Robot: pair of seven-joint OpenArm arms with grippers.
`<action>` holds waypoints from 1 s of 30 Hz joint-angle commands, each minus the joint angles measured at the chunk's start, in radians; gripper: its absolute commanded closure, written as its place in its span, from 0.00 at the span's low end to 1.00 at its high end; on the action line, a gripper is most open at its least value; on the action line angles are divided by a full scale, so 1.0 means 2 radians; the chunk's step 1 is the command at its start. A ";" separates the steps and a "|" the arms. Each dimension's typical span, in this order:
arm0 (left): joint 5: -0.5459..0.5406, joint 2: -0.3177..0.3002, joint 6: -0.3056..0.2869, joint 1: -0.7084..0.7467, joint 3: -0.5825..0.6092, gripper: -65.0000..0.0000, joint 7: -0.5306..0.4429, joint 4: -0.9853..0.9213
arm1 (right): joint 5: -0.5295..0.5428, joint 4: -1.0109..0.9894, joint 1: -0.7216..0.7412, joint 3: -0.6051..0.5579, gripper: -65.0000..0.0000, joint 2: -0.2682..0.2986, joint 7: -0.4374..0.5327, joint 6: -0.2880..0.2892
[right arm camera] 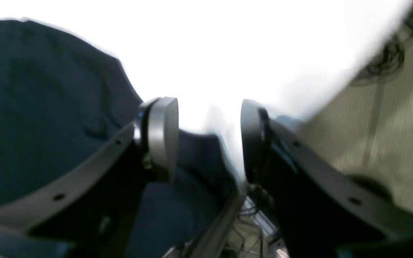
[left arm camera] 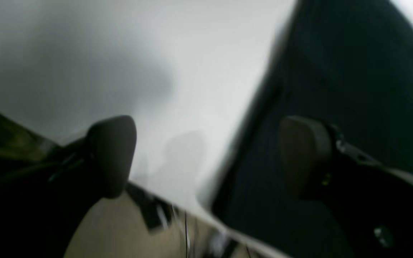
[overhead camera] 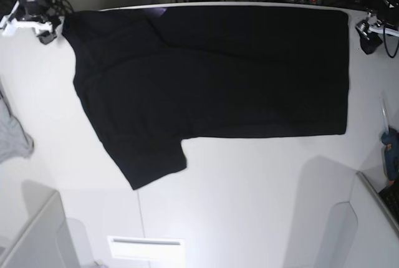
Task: Fold the T-shirt properly
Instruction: 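Move the right gripper to the hem corner beside the sleeve and grasp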
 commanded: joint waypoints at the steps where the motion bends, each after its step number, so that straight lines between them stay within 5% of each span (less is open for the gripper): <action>1: -0.004 -0.007 -0.004 0.001 -0.011 0.07 -0.006 0.010 | 0.005 0.008 0.011 -0.009 0.58 0.016 0.014 0.005; 12: -0.004 -0.017 -0.004 -0.034 0.013 0.10 -0.006 0.010 | 0.005 -0.063 0.170 -0.162 0.58 0.101 0.014 0.001; 15: -0.004 -0.016 -0.004 -0.053 0.010 0.31 -0.006 0.007 | 0.005 -0.115 0.222 -0.202 0.59 0.109 0.014 0.001; 21: -0.004 -0.016 -0.004 -0.069 0.010 1.00 -0.007 0.007 | -0.008 -0.217 0.315 -0.262 0.58 0.116 0.015 0.001; 26: -0.004 -0.016 -0.004 -0.073 0.012 1.00 -0.007 0.006 | -0.091 -0.308 0.398 -0.299 0.58 0.114 0.017 0.004; 30: -0.004 -0.016 -0.004 -0.073 0.013 1.00 -0.006 0.006 | -0.127 -0.407 0.470 -0.318 0.45 0.114 0.017 0.005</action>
